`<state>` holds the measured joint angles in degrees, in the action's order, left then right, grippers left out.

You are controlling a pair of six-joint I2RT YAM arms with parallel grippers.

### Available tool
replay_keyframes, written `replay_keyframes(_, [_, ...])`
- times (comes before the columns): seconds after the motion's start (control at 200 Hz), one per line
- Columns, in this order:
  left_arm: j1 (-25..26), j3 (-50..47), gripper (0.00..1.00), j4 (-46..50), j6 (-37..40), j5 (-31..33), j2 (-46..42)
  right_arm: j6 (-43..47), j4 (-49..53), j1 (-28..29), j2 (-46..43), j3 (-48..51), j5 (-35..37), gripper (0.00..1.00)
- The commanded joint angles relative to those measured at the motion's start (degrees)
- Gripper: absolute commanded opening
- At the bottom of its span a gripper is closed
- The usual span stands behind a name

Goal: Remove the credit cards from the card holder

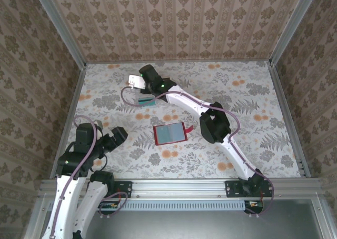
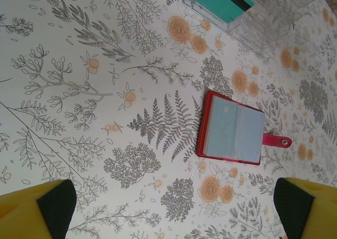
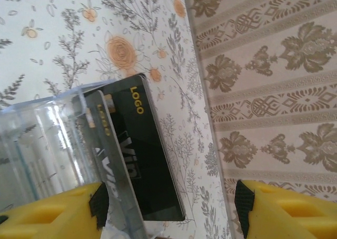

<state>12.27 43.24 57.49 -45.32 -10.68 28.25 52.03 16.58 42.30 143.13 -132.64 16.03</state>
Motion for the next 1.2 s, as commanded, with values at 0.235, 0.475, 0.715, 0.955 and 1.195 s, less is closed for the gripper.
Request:
replay_keyframes(0.235, [-0.6, 0.2, 1.0, 0.4, 1.2, -0.6, -0.6, -1.8, -12.1, -0.9, 3.8, -0.3, 9.7, 0.69])
replay_keyframes(0.475, [-0.7, 0.0, 1.0, 0.1, 1.3, -1.0, -0.6, -3.8, -11.9, -0.2, 1.3, 1.5, 7.9, 0.7])
replay_keyframes(0.715, [-0.8, -0.4, 1.0, -2.0, 2.2, -2.2, 0.4, -10.2, -11.5, 0.4, -7.5, 10.0, 4.3, 0.78])
replay_keyframes(0.955, [-0.8, -1.6, 1.0, -9.0, 3.6, -5.0, 3.8, -21.4, -11.9, 0.8, -21.1, 25.6, 4.6, 0.81])
replay_keyframes(1.195, [-0.8, -5.0, 1.0, -23.6, 2.1, -10.8, 11.0, -40.1, -6.9, 0.6, -36.9, 40.6, 0.4, 0.73])
